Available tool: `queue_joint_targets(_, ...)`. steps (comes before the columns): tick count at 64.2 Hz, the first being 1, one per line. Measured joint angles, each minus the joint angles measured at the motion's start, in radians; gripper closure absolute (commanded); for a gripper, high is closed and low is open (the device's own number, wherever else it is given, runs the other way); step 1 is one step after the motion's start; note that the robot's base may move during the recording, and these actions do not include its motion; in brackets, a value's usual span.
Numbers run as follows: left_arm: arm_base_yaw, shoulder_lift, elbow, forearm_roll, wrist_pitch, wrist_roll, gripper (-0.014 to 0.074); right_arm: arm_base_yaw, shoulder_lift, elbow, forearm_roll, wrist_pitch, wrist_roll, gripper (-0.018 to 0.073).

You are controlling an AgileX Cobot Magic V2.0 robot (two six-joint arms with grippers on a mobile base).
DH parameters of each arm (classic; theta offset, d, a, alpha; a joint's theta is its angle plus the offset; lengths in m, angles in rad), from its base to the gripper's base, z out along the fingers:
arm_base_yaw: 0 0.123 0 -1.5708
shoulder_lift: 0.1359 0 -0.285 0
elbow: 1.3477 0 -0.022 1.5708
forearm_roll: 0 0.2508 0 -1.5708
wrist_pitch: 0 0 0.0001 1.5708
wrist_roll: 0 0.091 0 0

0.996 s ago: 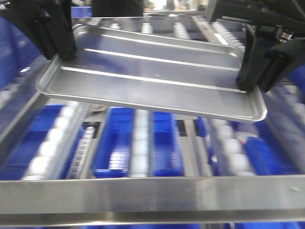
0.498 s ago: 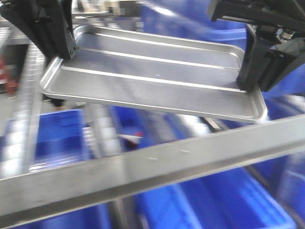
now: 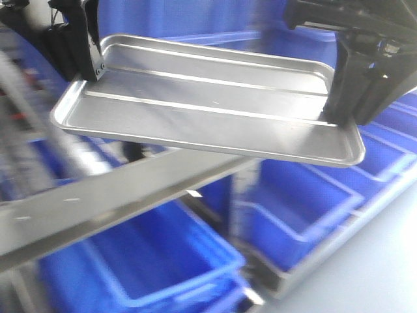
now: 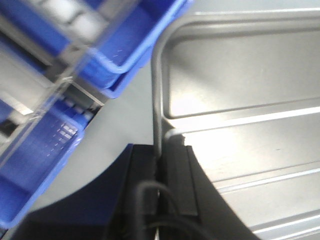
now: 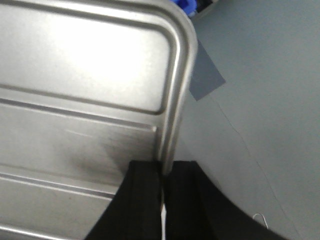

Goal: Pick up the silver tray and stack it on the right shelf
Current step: 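Hold the tray level in both grippers while the base drives to another shelf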

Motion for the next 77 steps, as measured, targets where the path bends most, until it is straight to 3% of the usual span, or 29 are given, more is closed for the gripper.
queue_joint_targets(77,-0.002,0.000,0.000,-0.003,0.000,0.000,0.0691,0.000,0.000,0.000,-0.007,0.006,0.000,0.0503)
